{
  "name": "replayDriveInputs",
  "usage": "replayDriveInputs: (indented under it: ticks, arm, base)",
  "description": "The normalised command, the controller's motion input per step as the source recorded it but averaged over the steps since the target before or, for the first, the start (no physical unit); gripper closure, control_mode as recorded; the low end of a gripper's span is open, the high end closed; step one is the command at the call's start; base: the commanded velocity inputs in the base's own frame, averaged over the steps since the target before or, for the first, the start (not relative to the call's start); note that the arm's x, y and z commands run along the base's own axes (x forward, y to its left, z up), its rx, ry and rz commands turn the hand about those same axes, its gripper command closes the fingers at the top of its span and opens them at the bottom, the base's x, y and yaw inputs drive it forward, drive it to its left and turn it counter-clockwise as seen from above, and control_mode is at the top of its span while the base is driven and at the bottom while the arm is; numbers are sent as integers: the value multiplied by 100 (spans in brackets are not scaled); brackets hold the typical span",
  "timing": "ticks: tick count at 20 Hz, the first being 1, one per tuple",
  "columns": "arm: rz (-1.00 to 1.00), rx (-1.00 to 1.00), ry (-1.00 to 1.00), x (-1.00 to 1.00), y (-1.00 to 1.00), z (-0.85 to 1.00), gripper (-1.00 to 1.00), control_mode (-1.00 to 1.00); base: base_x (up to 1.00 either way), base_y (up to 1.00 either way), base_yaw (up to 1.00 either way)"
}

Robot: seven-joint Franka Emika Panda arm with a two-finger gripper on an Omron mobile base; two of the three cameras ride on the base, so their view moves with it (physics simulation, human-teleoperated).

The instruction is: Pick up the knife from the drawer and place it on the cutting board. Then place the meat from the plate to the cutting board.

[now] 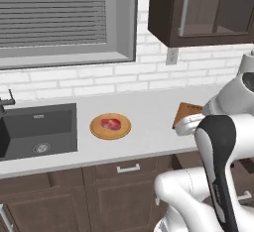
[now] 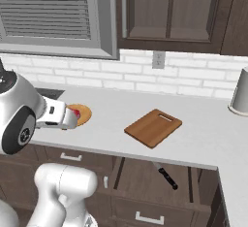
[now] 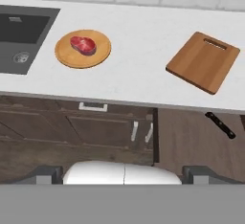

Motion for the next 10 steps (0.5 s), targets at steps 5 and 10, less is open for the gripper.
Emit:
replayDriveInputs:
  ticks: [5,10]
  arm:
    - [0,0,0,0,0,0,-100,100]
    - [0,0,0,0,0,0,-100,100]
  base:
    - [-14,20,-3]
    - [-1,71,-22]
